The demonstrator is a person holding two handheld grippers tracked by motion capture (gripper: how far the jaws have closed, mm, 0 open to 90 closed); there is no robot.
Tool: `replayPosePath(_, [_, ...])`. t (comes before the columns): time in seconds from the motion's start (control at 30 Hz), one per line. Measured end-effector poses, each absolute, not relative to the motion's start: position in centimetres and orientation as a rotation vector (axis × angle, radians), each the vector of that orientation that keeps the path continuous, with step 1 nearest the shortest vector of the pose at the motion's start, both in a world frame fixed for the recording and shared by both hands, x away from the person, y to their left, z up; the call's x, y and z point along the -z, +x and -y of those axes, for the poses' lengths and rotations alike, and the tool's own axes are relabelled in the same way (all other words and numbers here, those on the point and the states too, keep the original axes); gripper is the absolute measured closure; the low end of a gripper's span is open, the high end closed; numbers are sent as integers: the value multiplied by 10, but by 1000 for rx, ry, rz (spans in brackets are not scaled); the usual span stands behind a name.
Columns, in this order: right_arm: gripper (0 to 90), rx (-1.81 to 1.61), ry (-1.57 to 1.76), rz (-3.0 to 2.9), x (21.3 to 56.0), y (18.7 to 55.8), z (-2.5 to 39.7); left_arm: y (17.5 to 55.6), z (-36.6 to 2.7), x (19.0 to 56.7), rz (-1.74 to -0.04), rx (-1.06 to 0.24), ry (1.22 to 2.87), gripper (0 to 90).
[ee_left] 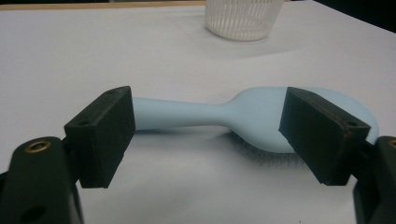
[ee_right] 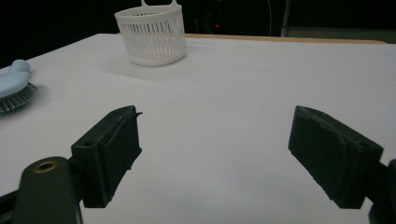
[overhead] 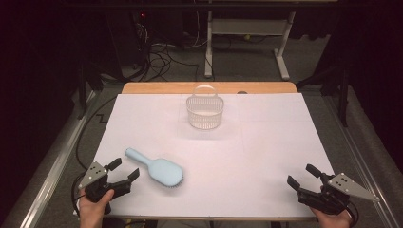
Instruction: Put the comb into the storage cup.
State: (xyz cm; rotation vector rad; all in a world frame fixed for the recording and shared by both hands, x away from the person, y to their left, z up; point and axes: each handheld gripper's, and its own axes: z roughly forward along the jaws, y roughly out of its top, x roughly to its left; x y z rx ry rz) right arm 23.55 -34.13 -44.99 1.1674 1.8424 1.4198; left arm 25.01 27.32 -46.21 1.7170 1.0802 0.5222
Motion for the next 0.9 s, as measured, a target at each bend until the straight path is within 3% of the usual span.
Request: replayPosePath(0.9, [173, -1427, 1159, -1856, 450, 236, 341, 249, -271, 461, -1064, -508, 1714, 174])
